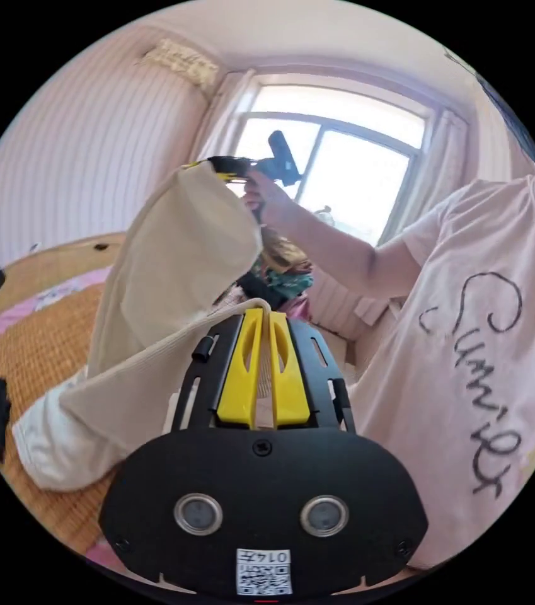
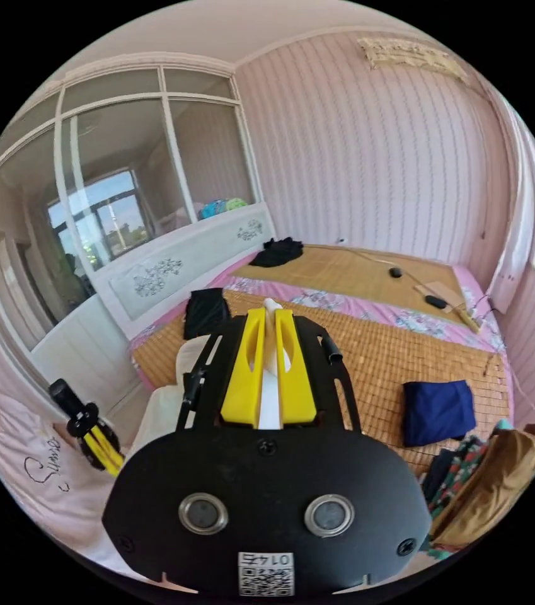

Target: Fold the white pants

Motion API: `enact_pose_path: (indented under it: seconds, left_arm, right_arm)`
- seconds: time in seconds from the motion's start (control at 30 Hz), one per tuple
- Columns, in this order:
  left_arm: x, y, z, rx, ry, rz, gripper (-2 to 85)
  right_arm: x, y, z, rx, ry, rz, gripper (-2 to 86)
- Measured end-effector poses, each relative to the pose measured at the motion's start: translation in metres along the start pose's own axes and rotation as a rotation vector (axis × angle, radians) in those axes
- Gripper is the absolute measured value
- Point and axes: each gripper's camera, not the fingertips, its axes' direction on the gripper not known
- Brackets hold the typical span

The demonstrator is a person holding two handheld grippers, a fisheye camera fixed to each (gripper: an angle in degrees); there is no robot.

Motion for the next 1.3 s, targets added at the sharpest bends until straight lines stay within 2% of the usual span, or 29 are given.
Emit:
enact_pose_path:
  seconds: [0.03, 0.13, 0.17, 0.27, 0.37, 0.43, 0.5, 0.57, 0.63, 0.77, 0.83, 0.87, 0.93, 1.07, 1.17, 1.27, 1.3]
  left_arm:
    - [0.011, -0.034, 0.029, 0.041, 0.079, 0.085, 1.8]
    - [0.019, -0.098, 0.091, 0.022, 0.224, 0.148, 5.3]
    - [0.017, -0.103, 0.099, 0.017, 0.227, 0.155, 5.6]
    - [-0.029, -0.082, 0.107, -0.002, 0.155, 0.002, 6.0]
    - [-0.11, -0.006, 0.075, -0.034, 0.016, -0.256, 6.1]
    - [-0.182, 0.068, 0.036, -0.185, -0.248, -0.477, 6.9]
    - [-0.228, 0.116, -0.001, -0.285, -0.424, -0.64, 8.0]
    - [-0.262, 0.149, -0.04, -0.302, -0.528, -0.754, 8.8]
    - [-0.293, 0.177, -0.08, -0.272, -0.624, -0.859, 9.6]
    - [-0.317, 0.186, -0.091, -0.224, -0.591, -0.925, 11.3]
    - [-0.323, 0.182, -0.076, -0.175, -0.562, -0.953, 14.2]
    - [-0.324, 0.18, -0.072, -0.157, -0.555, -0.96, 14.8]
    - [-0.323, 0.174, -0.058, -0.072, -0.527, -0.983, 16.8]
    - [-0.315, 0.179, -0.04, -0.024, -0.471, -1.025, 18.2]
    - [-0.305, 0.202, -0.036, -0.038, -0.459, -1.074, 15.7]
    - [-0.298, 0.244, -0.041, -0.1, -0.365, -1.141, 4.4]
    - [-0.29, 0.257, -0.049, -0.11, -0.345, -1.147, 4.1]
  right_arm:
    - [0.021, -0.011, 0.005, -0.076, 0.128, 0.012, 4.1]
    - [0.076, -0.006, 0.032, -0.248, 0.467, 0.109, 5.9]
    - [0.083, -0.001, 0.036, -0.278, 0.497, 0.127, 6.6]
    - [0.078, 0.035, 0.055, -0.313, 0.325, 0.071, 9.4]
    - [0.04, 0.09, 0.1, -0.422, 0.129, -0.044, 10.2]
    - [0.008, 0.136, 0.148, -0.55, 0.002, -0.088, 11.6]
    - [-0.011, 0.162, 0.184, -0.647, -0.079, -0.1, 14.6]
    - [-0.028, 0.175, 0.22, -0.734, -0.136, -0.115, 16.9]
    - [-0.049, 0.17, 0.256, -0.732, -0.198, -0.119, 18.2]
    - [-0.075, 0.151, 0.312, -0.739, -0.244, -0.11, 15.7]
    - [-0.09, 0.148, 0.331, -0.787, -0.486, -0.07, 7.0]
    - [-0.095, 0.149, 0.33, -0.781, -0.517, -0.072, 4.0]
    - [-0.124, 0.158, 0.308, -0.752, -0.538, -0.194, 2.7]
    - [-0.175, 0.187, 0.264, -0.744, -0.621, -0.397, 2.0]
    - [-0.21, 0.223, 0.248, -0.824, -0.69, -0.536, 2.1]
    - [-0.225, 0.238, 0.245, -0.871, -0.669, -0.601, 2.9]
    - [-0.223, 0.233, 0.245, -0.879, -0.671, -0.588, 3.5]
